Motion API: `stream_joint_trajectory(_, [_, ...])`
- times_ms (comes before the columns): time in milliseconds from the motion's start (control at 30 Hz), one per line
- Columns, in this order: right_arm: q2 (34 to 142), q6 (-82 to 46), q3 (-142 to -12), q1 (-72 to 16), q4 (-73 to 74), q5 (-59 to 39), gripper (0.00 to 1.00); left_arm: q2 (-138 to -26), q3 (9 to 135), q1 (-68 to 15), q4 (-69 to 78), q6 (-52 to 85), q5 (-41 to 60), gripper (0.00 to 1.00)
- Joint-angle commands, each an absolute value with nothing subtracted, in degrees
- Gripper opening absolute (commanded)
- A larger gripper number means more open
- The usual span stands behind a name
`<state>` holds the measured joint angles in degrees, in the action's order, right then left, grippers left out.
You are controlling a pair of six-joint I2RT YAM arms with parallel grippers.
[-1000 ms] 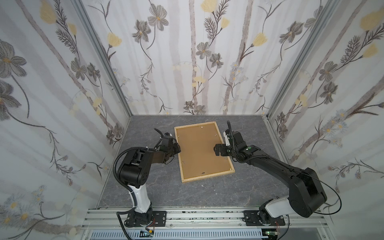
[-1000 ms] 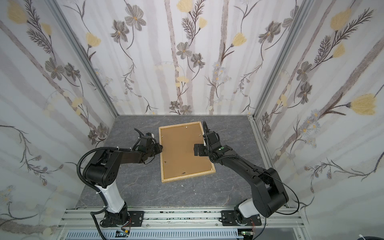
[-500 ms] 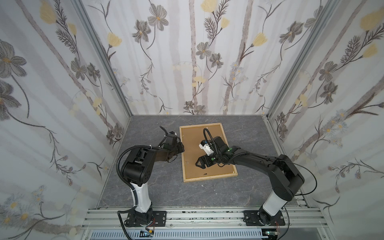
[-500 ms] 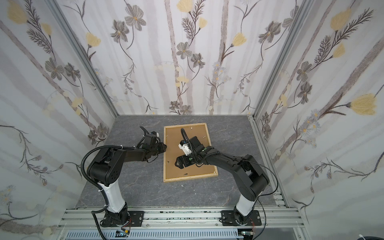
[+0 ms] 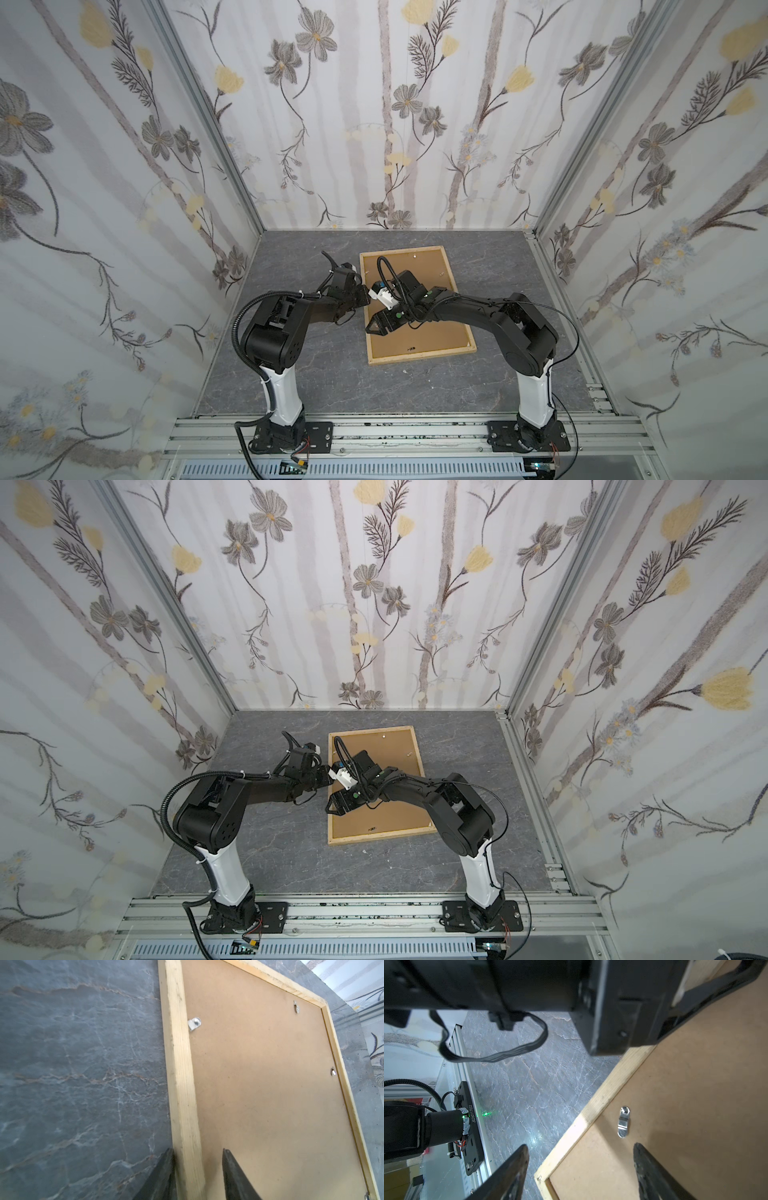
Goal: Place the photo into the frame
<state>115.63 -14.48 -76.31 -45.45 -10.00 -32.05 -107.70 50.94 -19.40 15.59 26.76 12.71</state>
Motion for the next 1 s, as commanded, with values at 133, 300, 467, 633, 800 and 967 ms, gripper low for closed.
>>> stream_joint_trajectory(133, [116.8,-14.8,-76.6,-45.6,-7.6,-34.5,0.77,-107.6,49.8,-19.6,-2.3,27.4,12.7,0.41])
stream_joint_trajectory(300, [117.3,-15.4,-76.5,-45.7,-6.6,-34.7,0.77,-108.3,49.7,-19.6,-2.5,27.6,12.4,0.31])
stream_joint_trajectory(467, [118.1,-15.8,-76.2,-45.8,-5.8,-35.4,0.76,-108.6,49.0,-19.8,-2.0,28.1,12.4,0.23])
stream_joint_trajectory(633, [118.3,-16.8,-75.7,-46.6,-4.5,-36.3,0.74,-108.9,48.6,-20.2,-1.5,28.5,12.5,0.19])
stream_joint_trajectory(800, [119.6,-18.5,-75.7,-46.6,-2.5,-35.5,0.74,-109.2,48.3,-20.8,-1.1,28.7,12.6,0.18])
stream_joint_trajectory(967, [120.5,-20.6,-75.9,-46.6,-1.3,-31.4,0.74,-109.0,47.4,-21.3,-0.5,28.7,12.9,0.17])
